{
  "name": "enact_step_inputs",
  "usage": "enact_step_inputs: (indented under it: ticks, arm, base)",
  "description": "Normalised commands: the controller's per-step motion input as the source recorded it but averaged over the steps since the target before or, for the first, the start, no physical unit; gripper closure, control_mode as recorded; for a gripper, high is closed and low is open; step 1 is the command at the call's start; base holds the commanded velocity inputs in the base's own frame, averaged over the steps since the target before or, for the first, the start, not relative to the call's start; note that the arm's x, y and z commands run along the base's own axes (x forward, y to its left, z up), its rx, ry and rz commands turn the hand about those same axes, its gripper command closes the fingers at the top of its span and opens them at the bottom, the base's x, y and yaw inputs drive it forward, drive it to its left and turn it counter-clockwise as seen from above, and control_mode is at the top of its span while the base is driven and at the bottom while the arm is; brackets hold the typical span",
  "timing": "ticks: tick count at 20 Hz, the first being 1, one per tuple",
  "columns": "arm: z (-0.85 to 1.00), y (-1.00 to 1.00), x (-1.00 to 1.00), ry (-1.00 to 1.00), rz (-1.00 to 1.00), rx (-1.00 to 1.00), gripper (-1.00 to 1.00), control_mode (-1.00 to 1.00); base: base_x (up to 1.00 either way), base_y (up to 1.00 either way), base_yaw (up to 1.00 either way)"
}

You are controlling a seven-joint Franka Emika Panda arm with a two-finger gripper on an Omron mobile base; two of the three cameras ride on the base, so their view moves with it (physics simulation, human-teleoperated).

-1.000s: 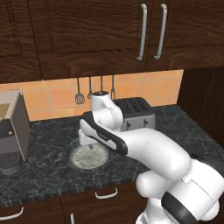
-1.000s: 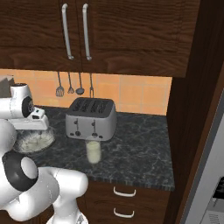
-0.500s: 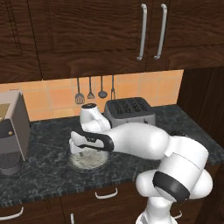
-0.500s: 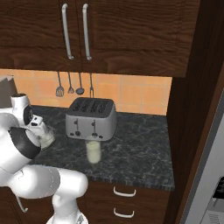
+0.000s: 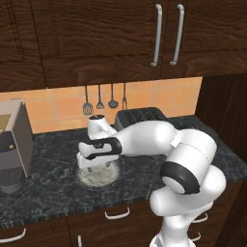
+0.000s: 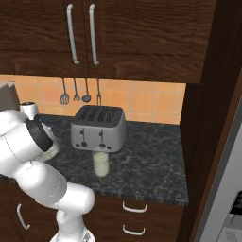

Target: Grab a lemon wedge from the fridge and one ice cube from the ice bowl, and put them in the glass of lemonade.

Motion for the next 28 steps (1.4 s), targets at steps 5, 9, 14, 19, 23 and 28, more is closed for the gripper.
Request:
enact_step_inputs:
  ticks: [5, 9, 14, 19, 23, 28]
  arm:
    - [-0.03, 0.00, 0.11, 0.00, 0.00, -0.01, -1.00, -1.00]
    - [0.00, 0.00, 0.02, 0.00, 0.00, -0.01, -1.00, -1.00]
    - [-0.45, 0.00, 0.00, -0.04, 0.00, -0.04, -1.00, -1.00]
    - [-0.36, 0.00, 0.00, -0.02, 0.00, 0.00, -1.00, -1.00]
    - [0.00, 0.02, -0.05, -0.08, 0.00, 0.00, -1.00, -1.00]
    - [-0.09, 0.00, -0.08, -0.13, 0.00, 0.00, -1.00, -1.00]
  base:
    - [0.00, 0.00, 0.00]
    - [0.00, 0.00, 0.00]
    - [0.00, 0.00, 0.00]
    - [0.00, 0.00, 0.00]
    - [0.00, 0.00, 0.00]
    - [0.00, 0.00, 0.00]
